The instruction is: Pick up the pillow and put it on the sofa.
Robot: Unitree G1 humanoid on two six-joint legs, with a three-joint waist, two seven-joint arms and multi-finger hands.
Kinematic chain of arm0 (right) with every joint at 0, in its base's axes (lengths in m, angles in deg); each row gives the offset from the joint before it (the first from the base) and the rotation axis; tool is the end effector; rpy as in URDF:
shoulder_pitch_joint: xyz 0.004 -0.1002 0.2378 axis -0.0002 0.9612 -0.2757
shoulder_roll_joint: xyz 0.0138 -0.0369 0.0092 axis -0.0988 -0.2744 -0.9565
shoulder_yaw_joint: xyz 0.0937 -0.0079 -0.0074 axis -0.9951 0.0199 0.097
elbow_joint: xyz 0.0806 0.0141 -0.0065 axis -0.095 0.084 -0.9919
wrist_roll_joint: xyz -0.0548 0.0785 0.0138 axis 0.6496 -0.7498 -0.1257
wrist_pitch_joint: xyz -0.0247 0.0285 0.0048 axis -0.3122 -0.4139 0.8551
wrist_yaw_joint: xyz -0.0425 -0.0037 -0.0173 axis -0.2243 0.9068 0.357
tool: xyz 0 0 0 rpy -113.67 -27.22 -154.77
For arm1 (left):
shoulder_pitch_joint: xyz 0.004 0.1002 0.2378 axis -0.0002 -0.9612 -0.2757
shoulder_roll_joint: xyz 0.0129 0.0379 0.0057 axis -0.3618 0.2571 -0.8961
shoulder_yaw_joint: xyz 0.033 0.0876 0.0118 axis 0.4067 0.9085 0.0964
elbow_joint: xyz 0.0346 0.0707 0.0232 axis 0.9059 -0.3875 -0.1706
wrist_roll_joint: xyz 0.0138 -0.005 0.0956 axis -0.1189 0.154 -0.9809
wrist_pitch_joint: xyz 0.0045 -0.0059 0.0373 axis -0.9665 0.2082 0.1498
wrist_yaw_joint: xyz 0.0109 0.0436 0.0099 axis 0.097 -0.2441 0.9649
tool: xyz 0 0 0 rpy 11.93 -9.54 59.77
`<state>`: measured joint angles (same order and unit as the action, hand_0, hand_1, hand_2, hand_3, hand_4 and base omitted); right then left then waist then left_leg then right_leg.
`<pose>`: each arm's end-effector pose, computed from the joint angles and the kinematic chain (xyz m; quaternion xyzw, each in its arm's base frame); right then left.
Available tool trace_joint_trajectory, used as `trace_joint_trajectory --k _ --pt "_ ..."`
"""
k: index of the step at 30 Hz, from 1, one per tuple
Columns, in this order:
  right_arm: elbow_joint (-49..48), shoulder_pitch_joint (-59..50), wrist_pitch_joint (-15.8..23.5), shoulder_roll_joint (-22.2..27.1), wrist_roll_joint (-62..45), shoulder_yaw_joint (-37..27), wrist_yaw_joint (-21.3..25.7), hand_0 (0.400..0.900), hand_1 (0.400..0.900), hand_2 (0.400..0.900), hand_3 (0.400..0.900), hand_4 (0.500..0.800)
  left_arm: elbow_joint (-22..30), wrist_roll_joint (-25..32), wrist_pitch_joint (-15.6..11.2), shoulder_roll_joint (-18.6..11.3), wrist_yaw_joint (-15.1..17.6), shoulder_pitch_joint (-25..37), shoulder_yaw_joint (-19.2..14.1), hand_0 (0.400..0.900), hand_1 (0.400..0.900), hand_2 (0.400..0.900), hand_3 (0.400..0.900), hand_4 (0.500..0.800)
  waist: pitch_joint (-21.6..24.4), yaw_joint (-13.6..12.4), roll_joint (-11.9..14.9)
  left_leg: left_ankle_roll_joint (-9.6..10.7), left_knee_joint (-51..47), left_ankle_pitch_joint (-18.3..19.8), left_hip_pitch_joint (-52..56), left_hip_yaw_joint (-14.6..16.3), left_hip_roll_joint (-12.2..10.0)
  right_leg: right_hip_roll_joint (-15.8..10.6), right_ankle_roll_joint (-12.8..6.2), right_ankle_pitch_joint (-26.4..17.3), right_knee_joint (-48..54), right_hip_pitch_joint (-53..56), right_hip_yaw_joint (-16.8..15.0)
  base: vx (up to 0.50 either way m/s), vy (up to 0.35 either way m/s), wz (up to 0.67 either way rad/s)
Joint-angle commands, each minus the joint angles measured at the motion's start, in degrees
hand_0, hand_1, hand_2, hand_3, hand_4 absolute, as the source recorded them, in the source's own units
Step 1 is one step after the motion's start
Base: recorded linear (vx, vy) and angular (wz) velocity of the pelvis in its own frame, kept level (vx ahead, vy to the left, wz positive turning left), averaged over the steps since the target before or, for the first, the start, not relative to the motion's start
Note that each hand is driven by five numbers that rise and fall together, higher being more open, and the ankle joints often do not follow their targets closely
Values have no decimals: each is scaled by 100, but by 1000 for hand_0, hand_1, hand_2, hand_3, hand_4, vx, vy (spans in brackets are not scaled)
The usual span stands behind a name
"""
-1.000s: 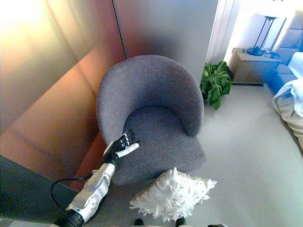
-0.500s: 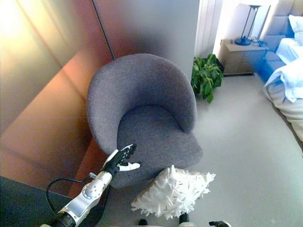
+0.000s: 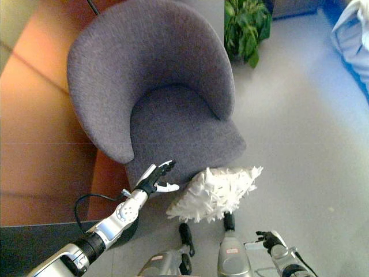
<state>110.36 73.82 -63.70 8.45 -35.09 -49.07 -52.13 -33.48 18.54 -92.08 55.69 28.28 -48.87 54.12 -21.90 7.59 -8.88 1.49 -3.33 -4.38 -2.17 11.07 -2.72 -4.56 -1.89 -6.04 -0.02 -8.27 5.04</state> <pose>0.1363 -0.2612 -0.0706 -0.2592 0.5126 -0.0058 0.8185 0.2291 0.1541 0.0038 0.2735 0.0984 -0.1447 0.9458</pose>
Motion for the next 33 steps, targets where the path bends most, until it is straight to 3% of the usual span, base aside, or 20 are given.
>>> trace_joint_trajectory --k 1,22,33 --pt "-94 -116 96 9 -27 343 132 900 900 900 900 800 -76 -78 -305 13 356 596 -12 900 900 900 900 800 -7 74 451 74 980 825 -335 98 62 -479 -560 442 -441 -242 -427 -43 -25 -10" --pt "-369 -1071 -128 -67 -304 683 404 900 900 900 900 800 -1373 -163 -173 676 433 1682 33 900 900 900 900 800 -787 337 557 198 1517 764 -1163 279 -100 -423 -440 371 -1027 -1299 -563 -41 -28 -9" --pt "-601 -1308 -215 -134 -426 881 534 900 900 900 900 800 -1843 -274 -197 746 805 2124 -93 900 900 900 900 800 -789 462 614 272 1605 672 -1674 429 -205 -328 -418 360 -1205 -1880 -609 -20 -30 -6"
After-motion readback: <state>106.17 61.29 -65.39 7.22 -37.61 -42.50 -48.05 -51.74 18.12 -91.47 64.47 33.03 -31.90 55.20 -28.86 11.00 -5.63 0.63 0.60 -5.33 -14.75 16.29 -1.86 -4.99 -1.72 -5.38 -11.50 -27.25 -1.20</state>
